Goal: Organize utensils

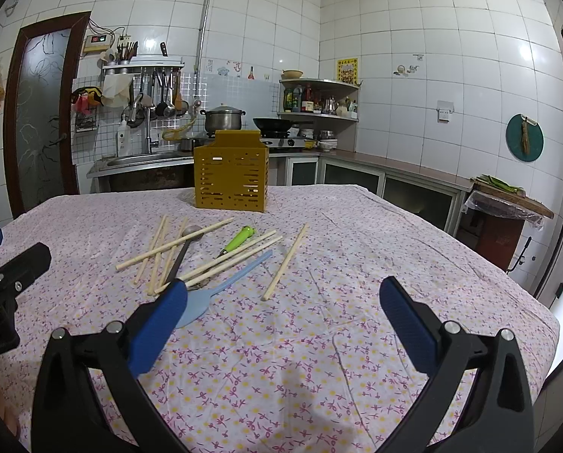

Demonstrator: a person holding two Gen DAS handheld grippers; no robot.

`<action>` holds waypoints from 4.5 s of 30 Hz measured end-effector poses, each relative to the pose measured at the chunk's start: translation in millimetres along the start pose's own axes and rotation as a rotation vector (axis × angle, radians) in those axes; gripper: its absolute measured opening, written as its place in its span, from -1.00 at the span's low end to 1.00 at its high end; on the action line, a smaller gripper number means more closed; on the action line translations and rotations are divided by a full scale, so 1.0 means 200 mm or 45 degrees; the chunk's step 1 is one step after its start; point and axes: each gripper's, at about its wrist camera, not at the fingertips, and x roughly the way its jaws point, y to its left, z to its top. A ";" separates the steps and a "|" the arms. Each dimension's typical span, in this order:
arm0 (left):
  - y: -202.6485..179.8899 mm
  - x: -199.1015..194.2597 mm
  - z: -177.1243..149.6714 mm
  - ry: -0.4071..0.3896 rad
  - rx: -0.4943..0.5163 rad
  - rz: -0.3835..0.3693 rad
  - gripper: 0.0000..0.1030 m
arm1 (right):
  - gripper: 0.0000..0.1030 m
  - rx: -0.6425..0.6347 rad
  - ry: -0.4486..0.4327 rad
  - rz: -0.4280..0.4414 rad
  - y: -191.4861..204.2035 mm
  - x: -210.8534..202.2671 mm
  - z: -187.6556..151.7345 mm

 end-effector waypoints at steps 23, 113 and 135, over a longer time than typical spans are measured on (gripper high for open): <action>0.09 0.18 0.20 0.174 -0.058 -0.031 0.91 | 0.93 -0.040 0.084 0.063 0.01 0.16 0.19; 0.18 1.44 0.34 0.743 -0.104 -0.086 -0.91 | -0.86 0.174 0.634 0.116 -0.11 1.37 0.29; 0.22 1.31 0.54 0.636 -0.189 -0.166 -0.91 | -0.86 0.203 0.626 0.202 -0.14 1.35 0.41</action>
